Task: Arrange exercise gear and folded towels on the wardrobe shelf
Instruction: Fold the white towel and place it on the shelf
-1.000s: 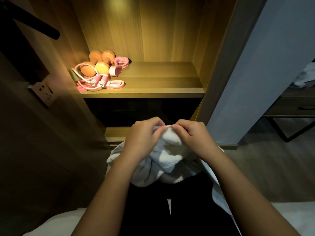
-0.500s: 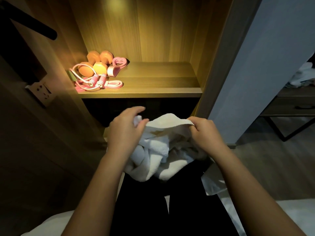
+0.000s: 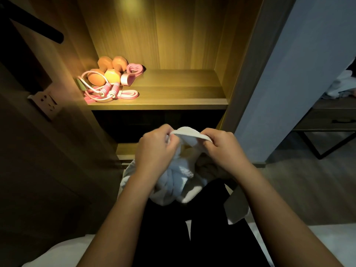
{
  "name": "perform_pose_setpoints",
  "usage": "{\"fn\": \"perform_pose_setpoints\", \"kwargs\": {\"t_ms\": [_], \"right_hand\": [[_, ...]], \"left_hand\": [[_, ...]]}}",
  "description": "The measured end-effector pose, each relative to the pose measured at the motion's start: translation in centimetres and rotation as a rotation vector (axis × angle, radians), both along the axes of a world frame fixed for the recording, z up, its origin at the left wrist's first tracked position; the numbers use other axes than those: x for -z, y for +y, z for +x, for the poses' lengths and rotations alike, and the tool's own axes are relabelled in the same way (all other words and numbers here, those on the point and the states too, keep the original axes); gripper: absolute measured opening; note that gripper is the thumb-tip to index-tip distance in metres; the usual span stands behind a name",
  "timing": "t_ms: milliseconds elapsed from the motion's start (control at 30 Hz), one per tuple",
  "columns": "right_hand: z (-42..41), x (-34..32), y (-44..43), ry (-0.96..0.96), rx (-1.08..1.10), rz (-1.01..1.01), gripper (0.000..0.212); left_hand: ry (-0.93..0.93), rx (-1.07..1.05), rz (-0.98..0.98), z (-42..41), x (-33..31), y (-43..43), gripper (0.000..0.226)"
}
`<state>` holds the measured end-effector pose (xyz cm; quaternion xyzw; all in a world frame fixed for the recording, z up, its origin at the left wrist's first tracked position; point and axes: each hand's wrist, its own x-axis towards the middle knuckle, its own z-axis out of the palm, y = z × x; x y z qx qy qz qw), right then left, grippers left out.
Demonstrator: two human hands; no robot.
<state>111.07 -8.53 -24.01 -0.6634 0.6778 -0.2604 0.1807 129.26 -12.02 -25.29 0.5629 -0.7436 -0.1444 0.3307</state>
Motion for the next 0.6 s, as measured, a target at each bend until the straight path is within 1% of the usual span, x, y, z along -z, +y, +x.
{"fn": "perform_pose_setpoints", "kwargs": {"t_ms": [100,167,233,267,367,433,500,600], "right_hand": [[-1.0,0.6,0.3,0.067,0.112,0.017,0.035],[-1.3,0.9,0.5,0.079,0.119,0.038,0.038],[-1.1,0.9,0.6,0.082,0.093,0.056,0.037],[-0.9,0.9,0.6,0.082,0.081,0.057,0.035],[0.0,0.4,0.5,0.084,0.035,0.044,0.030],[0.7,0.0,0.5,0.074,-0.011,0.016,0.028],[1.3,-0.2,0.5,0.069,-0.054,-0.012,0.027],[1.3,-0.2,0.4,0.059,-0.061,-0.004,0.027]], "left_hand": [[0.106,-0.131,-0.042,1.8,-0.2,-0.3,0.016],[0.082,-0.219,-0.016,2.5,-0.2,-0.4,0.014],[0.014,-0.240,0.008,2.8,-0.1,-0.6,0.009],[-0.022,-0.210,0.000,2.7,-0.2,-0.5,0.013],[-0.131,-0.007,-0.083,0.8,-0.4,0.4,0.047],[-0.186,0.123,-0.138,-0.8,-0.2,1.2,0.057],[-0.198,0.172,-0.165,-1.5,0.2,1.2,0.051],[-0.129,0.122,-0.188,-1.3,0.0,0.8,0.020]]}}
